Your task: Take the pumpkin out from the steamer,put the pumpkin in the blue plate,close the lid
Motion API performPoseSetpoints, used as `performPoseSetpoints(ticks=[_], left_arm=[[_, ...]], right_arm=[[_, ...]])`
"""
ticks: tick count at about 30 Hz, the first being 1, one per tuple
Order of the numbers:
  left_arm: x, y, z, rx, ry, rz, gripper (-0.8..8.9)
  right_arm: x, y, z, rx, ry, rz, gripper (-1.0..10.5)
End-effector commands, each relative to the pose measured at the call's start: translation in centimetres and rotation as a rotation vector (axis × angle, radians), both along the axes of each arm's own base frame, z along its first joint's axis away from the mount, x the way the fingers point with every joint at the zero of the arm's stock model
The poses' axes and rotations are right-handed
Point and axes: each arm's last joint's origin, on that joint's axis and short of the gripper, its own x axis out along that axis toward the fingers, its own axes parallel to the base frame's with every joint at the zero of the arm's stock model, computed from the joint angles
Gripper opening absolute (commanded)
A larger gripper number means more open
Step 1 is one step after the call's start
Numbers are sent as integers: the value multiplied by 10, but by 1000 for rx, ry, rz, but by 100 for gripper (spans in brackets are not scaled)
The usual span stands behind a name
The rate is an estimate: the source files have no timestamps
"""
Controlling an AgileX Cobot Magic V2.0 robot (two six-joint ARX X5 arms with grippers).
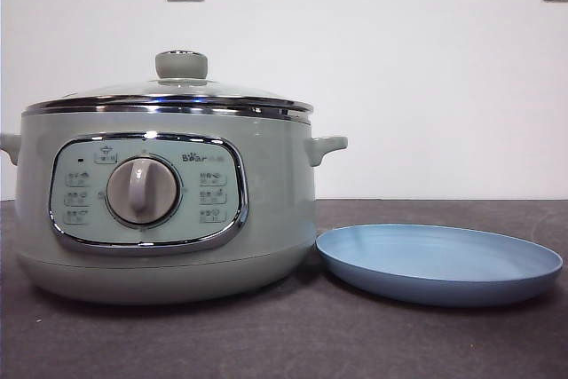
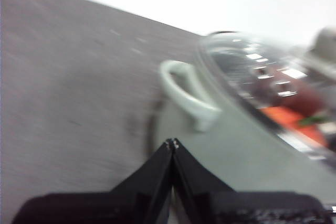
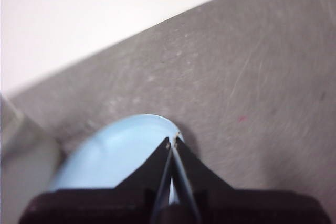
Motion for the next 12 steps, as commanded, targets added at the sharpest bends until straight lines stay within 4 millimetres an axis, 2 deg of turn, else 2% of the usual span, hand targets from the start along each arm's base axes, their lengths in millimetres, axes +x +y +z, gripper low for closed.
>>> performPoseSetpoints(ticks=[1,8,12], left_arm=[[1,-1,-3,-148,28,-31,-4],[1,-2,0,-150,11,-45,-5],[-1,-1,8,-143,-11,-39,-8]], right_arm=[[1,0,-4,240,48,-45,-16],[0,1,-3,238,48,-17,-16],[-2,2,3,242,64,12,-16]])
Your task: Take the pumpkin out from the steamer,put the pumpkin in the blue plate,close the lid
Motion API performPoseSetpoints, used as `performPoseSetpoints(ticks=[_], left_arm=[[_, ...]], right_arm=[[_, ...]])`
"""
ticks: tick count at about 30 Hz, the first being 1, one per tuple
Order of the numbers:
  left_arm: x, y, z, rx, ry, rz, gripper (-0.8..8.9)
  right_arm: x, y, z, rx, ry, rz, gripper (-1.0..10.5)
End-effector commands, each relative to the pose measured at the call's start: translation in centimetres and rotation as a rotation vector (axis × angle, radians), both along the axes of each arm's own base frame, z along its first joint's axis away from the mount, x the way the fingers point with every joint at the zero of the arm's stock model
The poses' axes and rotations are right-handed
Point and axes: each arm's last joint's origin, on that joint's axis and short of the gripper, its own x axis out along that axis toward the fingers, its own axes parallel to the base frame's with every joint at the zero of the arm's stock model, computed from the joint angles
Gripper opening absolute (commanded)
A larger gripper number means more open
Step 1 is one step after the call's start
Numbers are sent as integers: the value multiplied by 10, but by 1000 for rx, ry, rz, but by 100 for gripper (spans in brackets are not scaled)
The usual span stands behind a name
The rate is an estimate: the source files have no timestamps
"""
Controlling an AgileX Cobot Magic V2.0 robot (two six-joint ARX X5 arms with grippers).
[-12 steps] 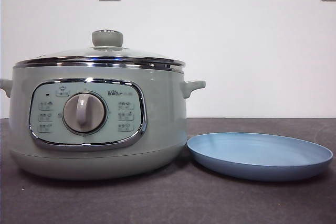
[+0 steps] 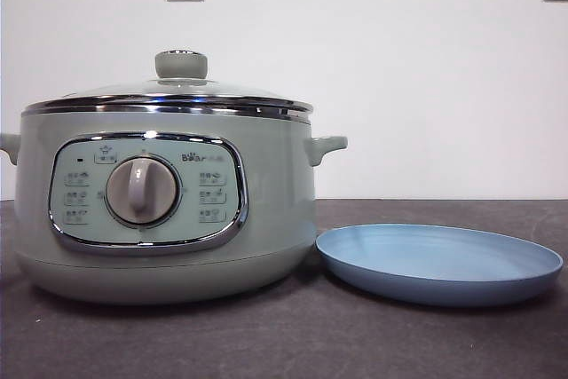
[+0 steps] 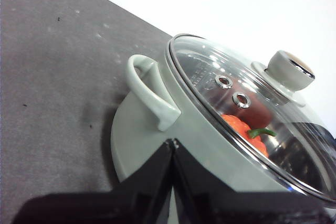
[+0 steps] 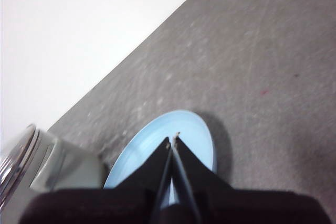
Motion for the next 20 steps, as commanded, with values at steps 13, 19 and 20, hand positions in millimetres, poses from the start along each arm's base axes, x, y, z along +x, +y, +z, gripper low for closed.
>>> performPoseSetpoints(ticks=[13,19,20], left_arm=[[-6,2,54,84,-50,21,-8],[3,1,86,151,-44,4,-8],[6,0,94,181,-50,-3,-8]], right_arm=[[-10,1,79,-137,-83,55,-16],[-5,1,121,-252,-112,74,-16],[-3,1,129,-279,-117,79,-16]])
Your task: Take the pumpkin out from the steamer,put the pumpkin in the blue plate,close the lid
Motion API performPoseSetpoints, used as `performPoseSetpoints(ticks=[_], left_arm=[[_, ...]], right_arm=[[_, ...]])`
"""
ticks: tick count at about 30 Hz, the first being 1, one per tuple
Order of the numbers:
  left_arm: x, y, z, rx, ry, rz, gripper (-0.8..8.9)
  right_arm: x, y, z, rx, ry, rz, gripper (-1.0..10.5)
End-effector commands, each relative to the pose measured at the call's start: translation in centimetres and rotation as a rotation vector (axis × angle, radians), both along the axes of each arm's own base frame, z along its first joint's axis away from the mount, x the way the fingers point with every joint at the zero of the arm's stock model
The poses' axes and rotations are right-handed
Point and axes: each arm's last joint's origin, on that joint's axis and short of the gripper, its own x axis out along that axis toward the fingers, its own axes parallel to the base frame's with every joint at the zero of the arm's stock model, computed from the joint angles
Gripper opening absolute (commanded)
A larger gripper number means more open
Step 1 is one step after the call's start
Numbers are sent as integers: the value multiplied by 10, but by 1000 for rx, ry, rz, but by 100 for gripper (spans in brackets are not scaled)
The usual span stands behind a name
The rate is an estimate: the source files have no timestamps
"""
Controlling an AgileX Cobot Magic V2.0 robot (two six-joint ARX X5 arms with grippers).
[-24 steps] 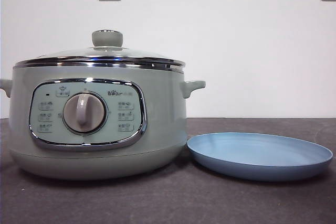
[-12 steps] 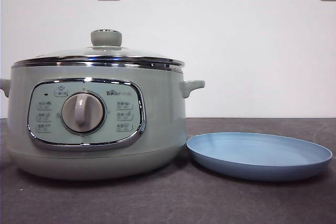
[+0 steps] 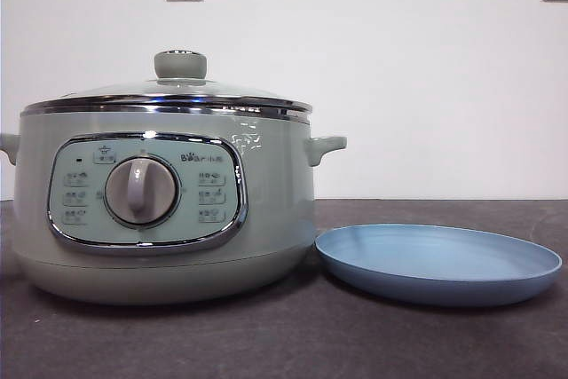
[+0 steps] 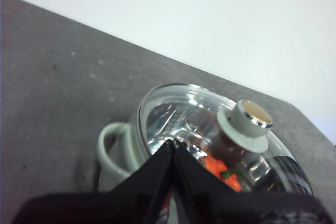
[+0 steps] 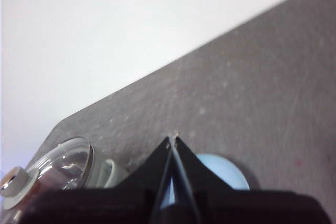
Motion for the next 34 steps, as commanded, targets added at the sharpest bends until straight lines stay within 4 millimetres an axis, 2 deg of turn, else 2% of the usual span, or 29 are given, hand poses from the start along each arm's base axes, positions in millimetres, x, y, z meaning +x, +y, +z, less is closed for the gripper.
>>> performPoseSetpoints(ticks=[1,9,16,18,20,22,24,29,34], left_arm=[[6,-1,17,101,-31,-22,-8],[30,-4,70,264,-37,-109,-8],[53,-8,105,322,17,-202,0],[58,-10,111,310,28,-244,6],[62,-12,115,301,35,-280,83],[67,-14,117,299,42,-292,283],[70,-16,116,297,51,-305,412],[81,-29,110,293,93,-373,413],[100,-52,109,305,140,-469,413]], right_arm=[[4,0,19,-99,-29,17,-16],[27,0,63,-286,33,62,-16],[51,4,90,-382,74,233,16],[58,4,95,-391,88,239,124],[63,4,98,-389,105,242,258],[68,5,98,-387,122,245,388],[71,5,97,-382,137,247,445],[71,7,94,-381,161,265,446],[71,13,94,-377,159,301,445]])
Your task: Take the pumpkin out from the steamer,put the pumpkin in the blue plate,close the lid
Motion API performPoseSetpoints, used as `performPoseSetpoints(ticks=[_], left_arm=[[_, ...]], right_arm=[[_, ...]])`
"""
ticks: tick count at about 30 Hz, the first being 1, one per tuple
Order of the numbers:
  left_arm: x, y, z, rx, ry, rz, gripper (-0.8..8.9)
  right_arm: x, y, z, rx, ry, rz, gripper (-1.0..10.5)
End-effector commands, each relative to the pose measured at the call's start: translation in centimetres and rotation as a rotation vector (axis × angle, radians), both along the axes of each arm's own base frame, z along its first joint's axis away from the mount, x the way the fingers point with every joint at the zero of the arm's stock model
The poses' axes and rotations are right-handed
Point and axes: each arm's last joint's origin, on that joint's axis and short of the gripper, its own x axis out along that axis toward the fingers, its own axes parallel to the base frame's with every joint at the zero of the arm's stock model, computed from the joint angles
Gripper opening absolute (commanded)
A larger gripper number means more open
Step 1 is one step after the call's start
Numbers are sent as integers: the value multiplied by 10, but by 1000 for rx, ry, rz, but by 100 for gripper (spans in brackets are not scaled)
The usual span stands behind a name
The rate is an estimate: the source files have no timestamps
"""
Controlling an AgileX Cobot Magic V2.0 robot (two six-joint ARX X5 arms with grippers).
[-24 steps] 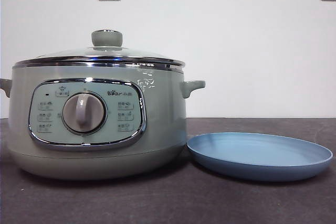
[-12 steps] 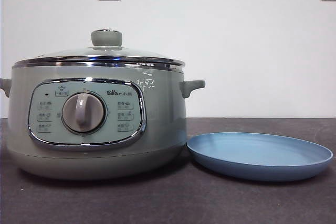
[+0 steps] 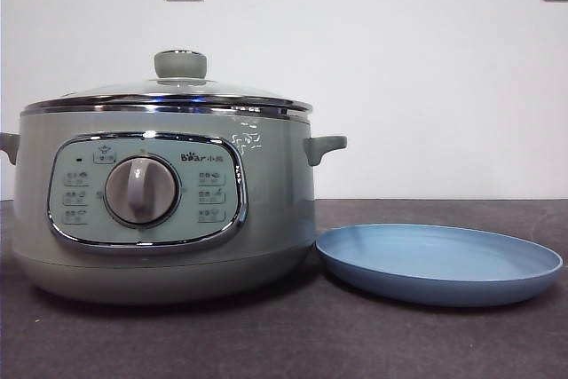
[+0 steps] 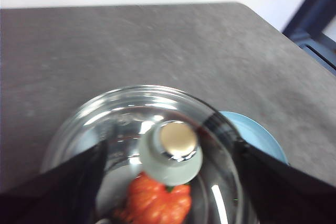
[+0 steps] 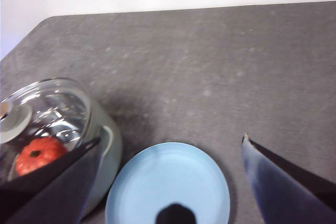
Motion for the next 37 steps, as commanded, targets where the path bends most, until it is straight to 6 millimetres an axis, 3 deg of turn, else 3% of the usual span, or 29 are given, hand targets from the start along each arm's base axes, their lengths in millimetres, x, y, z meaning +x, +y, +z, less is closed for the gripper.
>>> performPoseSetpoints(ticks=[1,8,15,21,30,31,35,36,37], left_arm=[[11,-14,0,18,14,-50,413],[38,-47,-8,156,44,-93,412],[54,-70,-30,252,94,-111,412],[62,-81,-45,310,125,-117,412],[64,-81,-48,342,128,-85,398],[64,-81,-48,345,128,-80,362],[63,-81,-49,359,128,-96,26],[63,-81,-49,359,128,-95,-21],[63,-81,-49,358,127,-96,-8]], right_arm=[[-1,3,1,0,-5,17,445],[-1,5,0,5,10,33,442],[-2,5,-2,3,36,32,442],[-2,5,-3,3,40,32,442],[-3,5,-3,3,48,32,441],[-3,5,-3,3,48,32,441],[-3,5,-3,2,50,32,441],[-3,5,-3,2,50,32,441],[-3,5,-3,2,51,32,441]])
